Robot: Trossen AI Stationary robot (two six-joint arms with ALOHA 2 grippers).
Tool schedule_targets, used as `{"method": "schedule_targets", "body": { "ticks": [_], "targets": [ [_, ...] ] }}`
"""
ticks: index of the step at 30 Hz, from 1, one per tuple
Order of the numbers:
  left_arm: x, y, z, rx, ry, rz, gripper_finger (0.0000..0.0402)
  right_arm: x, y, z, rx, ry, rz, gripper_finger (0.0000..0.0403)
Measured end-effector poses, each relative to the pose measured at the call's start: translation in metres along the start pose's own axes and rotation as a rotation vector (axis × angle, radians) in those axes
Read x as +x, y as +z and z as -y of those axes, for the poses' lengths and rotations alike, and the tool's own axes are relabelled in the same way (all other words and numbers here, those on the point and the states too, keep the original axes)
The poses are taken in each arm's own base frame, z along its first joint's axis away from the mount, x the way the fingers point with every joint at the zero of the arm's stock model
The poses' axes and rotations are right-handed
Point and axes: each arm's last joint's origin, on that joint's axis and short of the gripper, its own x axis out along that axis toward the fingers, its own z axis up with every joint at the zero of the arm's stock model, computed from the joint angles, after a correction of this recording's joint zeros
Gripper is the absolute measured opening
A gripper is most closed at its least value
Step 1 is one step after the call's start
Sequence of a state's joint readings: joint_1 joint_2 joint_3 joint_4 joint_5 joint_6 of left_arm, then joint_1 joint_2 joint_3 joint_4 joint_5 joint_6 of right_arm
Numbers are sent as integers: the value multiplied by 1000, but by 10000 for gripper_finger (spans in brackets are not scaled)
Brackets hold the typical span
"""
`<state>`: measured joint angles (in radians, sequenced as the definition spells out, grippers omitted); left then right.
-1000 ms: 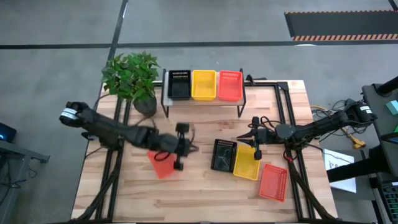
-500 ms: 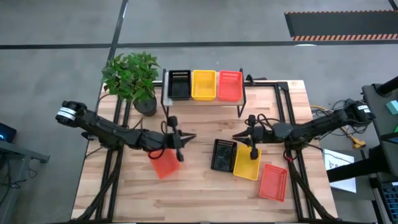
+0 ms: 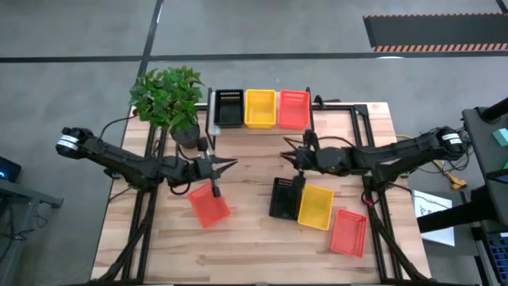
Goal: Stack baskets on shelf by color
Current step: Adjust the yellow bins on the shelf
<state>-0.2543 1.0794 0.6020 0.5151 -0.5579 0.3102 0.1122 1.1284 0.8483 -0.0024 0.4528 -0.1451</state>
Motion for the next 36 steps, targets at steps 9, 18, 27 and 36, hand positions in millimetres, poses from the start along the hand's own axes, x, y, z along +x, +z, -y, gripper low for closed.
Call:
{"method": "schedule_targets", "body": {
  "ticks": [9, 18, 27, 36],
  "targets": [
    [-6, -8, 2, -61, -17, -12, 8, 51, 49, 32, -74, -105, -79, 9],
    [-9, -6, 7, -65, -45, -1, 8, 108, 62, 69, -126, -133, -278, 8],
    [-10, -7, 8, -55, -49, -11, 8, 132, 57, 86, -119, -110, -384, 8],
    [-10, -18, 4, 11, 178, -151, 8, 132, 58, 86, -120, -109, -374, 8]
  ]
}}
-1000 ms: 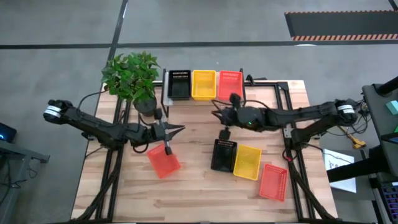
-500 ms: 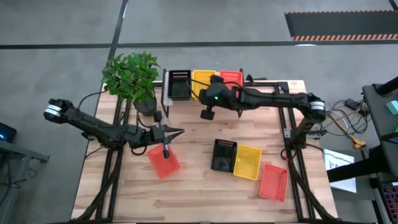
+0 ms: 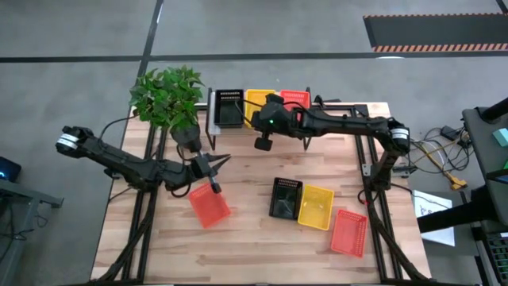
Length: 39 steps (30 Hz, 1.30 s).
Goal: Stack baskets on shelf by color
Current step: Adjust the yellow bins on the shelf, then stack the black bin on top of the other black bins on the shelf
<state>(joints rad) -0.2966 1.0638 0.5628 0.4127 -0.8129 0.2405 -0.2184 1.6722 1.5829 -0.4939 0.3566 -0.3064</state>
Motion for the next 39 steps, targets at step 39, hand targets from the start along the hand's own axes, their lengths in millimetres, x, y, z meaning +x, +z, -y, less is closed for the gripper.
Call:
{"method": "schedule_targets", "body": {
  "ticks": [39],
  "targets": [
    [0, -3, 0, -15, 9, -12, 8, -97, 13, -36, 43, 352, 113, 8]
  ]
}}
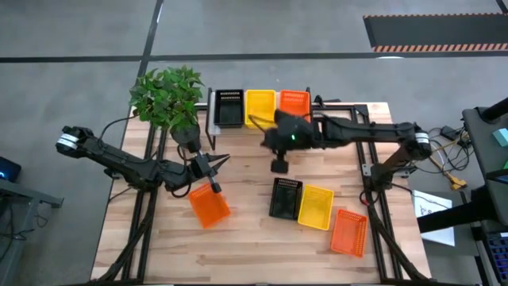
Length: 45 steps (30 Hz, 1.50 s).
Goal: Stack baskets on shelf by color
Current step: Stack the black bin on top of the other black bins on the shelf
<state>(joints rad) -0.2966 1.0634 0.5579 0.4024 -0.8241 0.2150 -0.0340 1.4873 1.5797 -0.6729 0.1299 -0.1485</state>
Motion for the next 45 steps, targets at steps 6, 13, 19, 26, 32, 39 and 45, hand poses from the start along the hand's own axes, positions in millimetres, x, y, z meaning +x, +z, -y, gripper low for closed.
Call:
{"method": "schedule_targets", "body": {
  "ticks": [6, 13, 19, 26, 32, 39, 45],
  "targets": [
    [0, 0, 0, -1, -7, 2, 8, -4, -11, -54, -28, 128, -70, 8],
    [0, 0, 0, -2, -8, 2, 8, 3, -41, -111, -43, 228, -168, 8],
    [0, 0, 1, -2, -9, 1, 8, 7, -71, -140, 60, 245, -277, 9],
    [2, -2, 3, 9, -14, -8, 8, 6, -95, -162, 166, 243, -359, 46],
    [3, -5, 5, 21, -15, -17, 8, -3, -100, -180, 149, 196, -331, 117],
    [3, -5, 5, 21, -15, -17, 8, -8, -105, -195, 112, 188, -281, 179],
    [3, -5, 5, 22, -15, -18, 8, 2, -119, -199, 117, 187, -250, 187]
  ]
}}
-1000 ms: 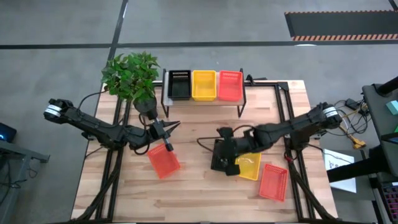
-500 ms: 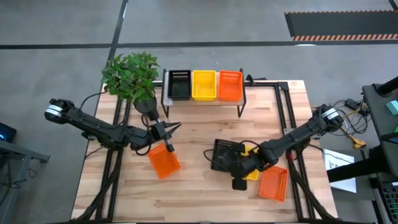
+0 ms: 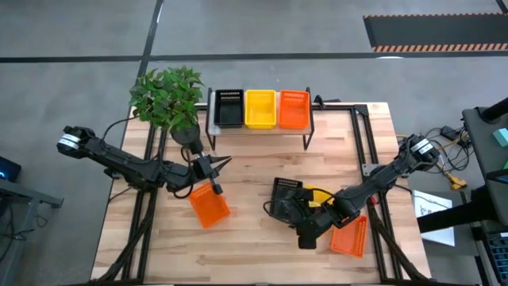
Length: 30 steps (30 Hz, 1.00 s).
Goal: Stack baskets on shelf by color
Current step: Stack the black bin on top of the other black bins on the shelf
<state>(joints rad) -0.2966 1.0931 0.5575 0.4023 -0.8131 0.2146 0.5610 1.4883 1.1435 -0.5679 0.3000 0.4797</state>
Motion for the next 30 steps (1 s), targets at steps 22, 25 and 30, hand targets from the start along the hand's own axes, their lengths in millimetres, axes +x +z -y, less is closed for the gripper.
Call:
{"method": "schedule_targets", "body": {
  "ticks": [22, 25, 30],
  "targets": [
    [0, 0, 0, -1, 2, 0, 8, 30, -27, 5, 31, 25, 107, 183],
    [0, 0, 0, -1, 5, 0, 8, 31, -25, 5, 25, 24, 145, 183],
    [0, 0, 0, -2, 5, 0, 8, 31, -23, 5, 22, 17, 178, 183]
  ]
}}
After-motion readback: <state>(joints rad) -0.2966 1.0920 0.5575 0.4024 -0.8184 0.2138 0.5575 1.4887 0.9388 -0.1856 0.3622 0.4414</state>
